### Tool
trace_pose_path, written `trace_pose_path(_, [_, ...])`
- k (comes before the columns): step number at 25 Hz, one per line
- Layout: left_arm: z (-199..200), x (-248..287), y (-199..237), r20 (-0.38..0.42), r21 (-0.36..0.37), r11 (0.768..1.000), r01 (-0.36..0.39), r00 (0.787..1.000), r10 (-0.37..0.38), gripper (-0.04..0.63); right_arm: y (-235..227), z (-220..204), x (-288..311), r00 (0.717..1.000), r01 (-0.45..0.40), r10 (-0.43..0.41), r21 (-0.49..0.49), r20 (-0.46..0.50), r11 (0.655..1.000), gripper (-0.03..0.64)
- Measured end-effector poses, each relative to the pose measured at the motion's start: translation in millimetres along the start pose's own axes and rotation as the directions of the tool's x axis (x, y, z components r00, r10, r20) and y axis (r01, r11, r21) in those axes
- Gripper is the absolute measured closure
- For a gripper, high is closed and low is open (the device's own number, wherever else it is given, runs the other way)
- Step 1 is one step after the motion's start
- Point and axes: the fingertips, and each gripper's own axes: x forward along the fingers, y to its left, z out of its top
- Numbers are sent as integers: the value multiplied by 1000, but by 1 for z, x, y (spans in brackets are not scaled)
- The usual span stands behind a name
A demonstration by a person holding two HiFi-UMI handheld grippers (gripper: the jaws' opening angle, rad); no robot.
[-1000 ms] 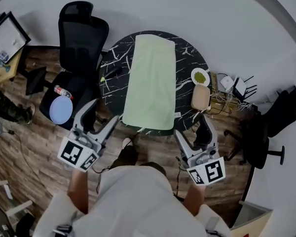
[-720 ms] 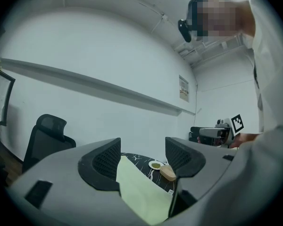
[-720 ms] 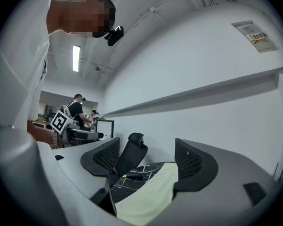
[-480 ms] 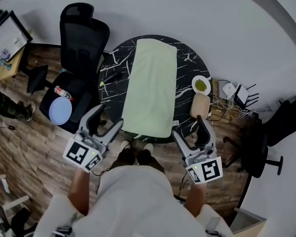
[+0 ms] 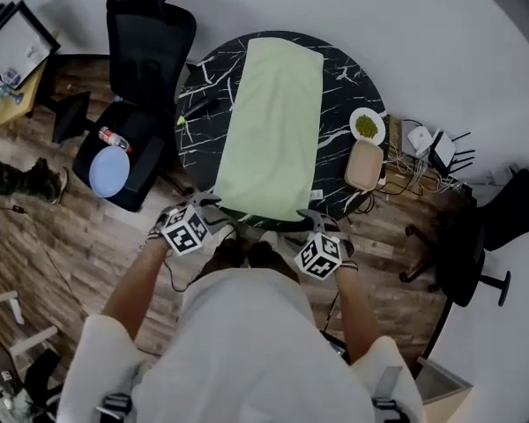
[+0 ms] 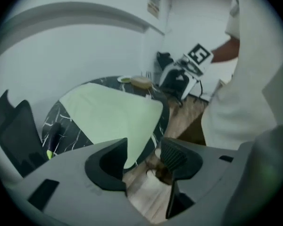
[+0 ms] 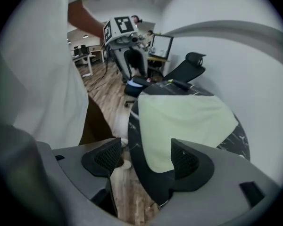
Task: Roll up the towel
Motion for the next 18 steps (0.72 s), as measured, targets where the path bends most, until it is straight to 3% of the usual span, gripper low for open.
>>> trace_pose_path(3, [-35, 42, -6, -217, 190, 980, 61, 976, -19, 335, 17, -27, 34, 992, -84, 79, -46, -97, 995, 293])
trace_pose_path(6, [-50, 65, -6, -304, 276, 957, 94, 953, -6, 319, 21, -45, 54, 982, -117, 107, -51, -157, 992, 293])
trace_pose_path(10, [-64, 78, -7, -393, 316, 937, 150, 920, -14, 319, 26, -63, 69, 965, -150, 138, -40, -224, 988, 293])
trace_pose_path(14, [-87, 83, -13, -470, 296, 934, 200, 882, -40, 319, 34, -70, 75, 962, -146, 133, -40, -240, 988, 293])
trace_pose_path(18, [-92, 85, -9, -448, 314, 936, 157, 894, 0, 316, 27, -71, 76, 969, -71, 42, -110, -244, 991, 311])
